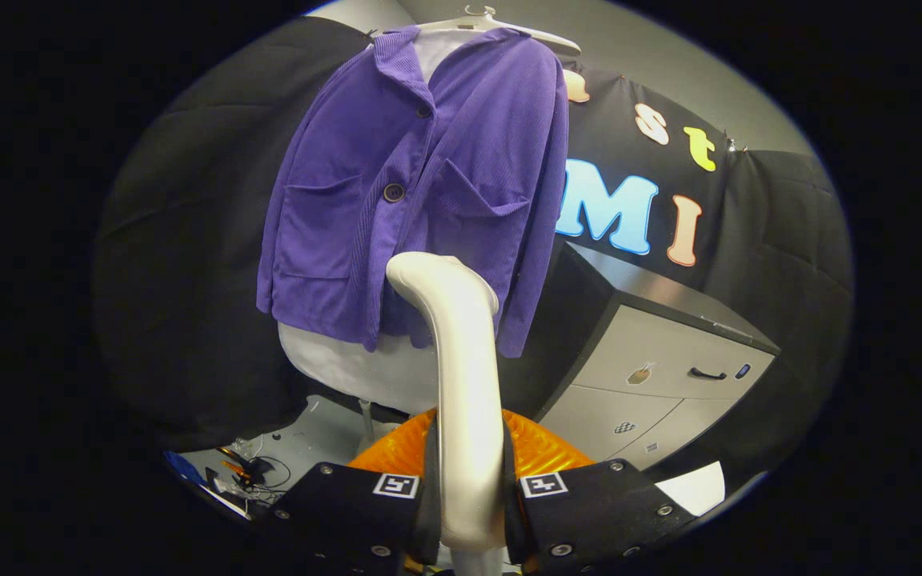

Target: Iron the clothes twice with a garment steamer, once on the left side and once on the right side.

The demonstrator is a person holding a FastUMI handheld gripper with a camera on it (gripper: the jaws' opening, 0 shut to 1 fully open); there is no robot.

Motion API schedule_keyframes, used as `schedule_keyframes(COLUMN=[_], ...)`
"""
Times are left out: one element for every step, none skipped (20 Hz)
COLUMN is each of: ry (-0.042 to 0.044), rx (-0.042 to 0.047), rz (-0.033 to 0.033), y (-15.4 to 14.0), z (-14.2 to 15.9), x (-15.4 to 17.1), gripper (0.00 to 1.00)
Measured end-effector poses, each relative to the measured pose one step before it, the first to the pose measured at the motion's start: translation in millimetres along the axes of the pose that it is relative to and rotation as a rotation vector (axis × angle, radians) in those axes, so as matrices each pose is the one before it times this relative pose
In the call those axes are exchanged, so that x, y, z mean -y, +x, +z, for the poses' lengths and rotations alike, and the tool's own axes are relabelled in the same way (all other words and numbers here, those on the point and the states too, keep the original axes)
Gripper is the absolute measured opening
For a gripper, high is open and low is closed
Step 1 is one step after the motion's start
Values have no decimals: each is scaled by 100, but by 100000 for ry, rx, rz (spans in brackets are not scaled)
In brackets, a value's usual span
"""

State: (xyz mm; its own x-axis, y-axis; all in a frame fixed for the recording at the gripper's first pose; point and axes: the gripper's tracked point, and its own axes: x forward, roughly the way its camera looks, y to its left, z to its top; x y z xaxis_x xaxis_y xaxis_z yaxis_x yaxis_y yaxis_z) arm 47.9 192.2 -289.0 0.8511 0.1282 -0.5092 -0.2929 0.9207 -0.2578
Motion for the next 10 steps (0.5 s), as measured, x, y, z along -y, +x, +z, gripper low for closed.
schedule_keyframes(ry=[1047,616,55,306,355,325,382,123,404,463], rx=[1052,1173,1202,1222,1396,1536,1532,1694,1863,2227], rz=[1501,1349,1200,1035,979,1006,963,1087,1063,1156], y=[-614,-683,-644,-549,-390,-414,-415,-305,-261,-264], z=[437,704,812,826,891,1119,1172,1308,1210,1345], x=[-183,-296,-265,-246,-137,-240,-286,-335,-312,-374], gripper=[32,32,32,32,32,32,32,32,32,31])
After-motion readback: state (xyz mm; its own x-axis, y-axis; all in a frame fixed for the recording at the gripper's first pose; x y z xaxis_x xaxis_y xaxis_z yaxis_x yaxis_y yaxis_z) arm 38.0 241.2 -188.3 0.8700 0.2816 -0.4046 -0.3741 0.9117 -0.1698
